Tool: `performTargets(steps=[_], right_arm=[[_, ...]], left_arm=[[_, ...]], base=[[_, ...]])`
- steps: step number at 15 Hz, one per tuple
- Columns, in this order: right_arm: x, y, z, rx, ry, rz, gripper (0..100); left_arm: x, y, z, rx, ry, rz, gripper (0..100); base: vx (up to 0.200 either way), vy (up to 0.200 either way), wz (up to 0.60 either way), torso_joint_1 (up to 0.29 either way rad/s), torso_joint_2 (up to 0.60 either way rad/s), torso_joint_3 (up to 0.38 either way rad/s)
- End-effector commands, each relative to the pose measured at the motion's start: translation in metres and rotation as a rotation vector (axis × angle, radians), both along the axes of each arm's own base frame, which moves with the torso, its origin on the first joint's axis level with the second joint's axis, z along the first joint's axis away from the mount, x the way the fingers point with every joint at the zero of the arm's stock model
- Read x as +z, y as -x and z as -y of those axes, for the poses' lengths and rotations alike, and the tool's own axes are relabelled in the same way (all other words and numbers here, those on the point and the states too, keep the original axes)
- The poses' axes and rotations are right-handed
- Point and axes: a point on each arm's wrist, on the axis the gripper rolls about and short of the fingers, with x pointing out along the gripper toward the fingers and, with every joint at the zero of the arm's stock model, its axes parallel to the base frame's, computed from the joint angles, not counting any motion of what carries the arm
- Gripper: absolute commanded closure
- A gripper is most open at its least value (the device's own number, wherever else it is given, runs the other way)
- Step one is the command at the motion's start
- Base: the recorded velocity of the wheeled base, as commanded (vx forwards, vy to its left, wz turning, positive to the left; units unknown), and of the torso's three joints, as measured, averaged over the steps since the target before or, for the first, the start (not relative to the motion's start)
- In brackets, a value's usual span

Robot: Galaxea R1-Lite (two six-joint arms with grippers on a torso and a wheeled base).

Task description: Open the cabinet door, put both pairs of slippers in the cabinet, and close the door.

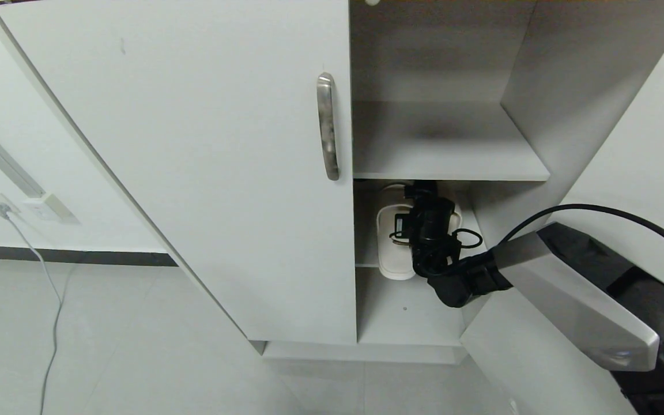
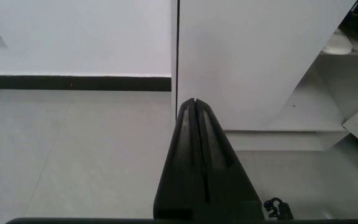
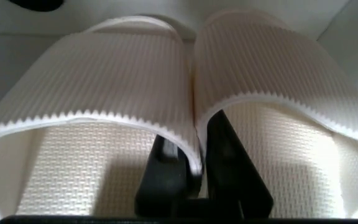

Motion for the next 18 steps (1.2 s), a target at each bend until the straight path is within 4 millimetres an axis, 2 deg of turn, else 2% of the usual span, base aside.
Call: performTargets(steps=[1, 2, 3, 6, 11, 13, 18], right_arm=[[-0.003, -0.001, 0.0, 0.0, 0.002, -0.003, 100], [-0.005, -0.001, 0.0, 0.0, 0.005, -0.008, 100], [-0.006, -0.001, -0.001, 0.0, 0.006, -0.009, 0], [-0.009, 0.006, -0.002, 0.007, 0.02, -0.025, 0], [0.017, 0.044, 0.008, 0.033, 0.008, -0.003, 0], [0.02, 0.07, 0.013, 0.056, 0.002, 0.006, 0], [0.022, 0.151, 0.021, 0.155, 0.008, -0.008, 0]], left_arm=[[0.0, 0.0, 0.0, 0.0, -0.001, -0.001, 100], [0.0, 0.0, 0.0, 0.0, 0.001, -0.001, 100], [0.0, 0.0, 0.0, 0.0, 0.001, -0.001, 100], [0.0, 0.0, 0.0, 0.0, -0.001, -0.001, 100], [0.0, 0.0, 0.0, 0.0, -0.001, -0.001, 100], [0.0, 0.0, 0.0, 0.0, -0.002, 0.0, 100], [0.0, 0.0, 0.0, 0.0, -0.007, -0.001, 100]], base=[[0.0, 0.0, 0.0, 0.0, 0.0, 0.0], [0.0, 0.0, 0.0, 0.0, 0.0, 0.0], [0.0, 0.0, 0.0, 0.0, 0.0, 0.0], [0.0, 0.0, 0.0, 0.0, 0.0, 0.0], [0.0, 0.0, 0.0, 0.0, 0.0, 0.0], [0.0, 0.0, 0.0, 0.0, 0.0, 0.0], [0.0, 0.0, 0.0, 0.0, 0.0, 0.0]])
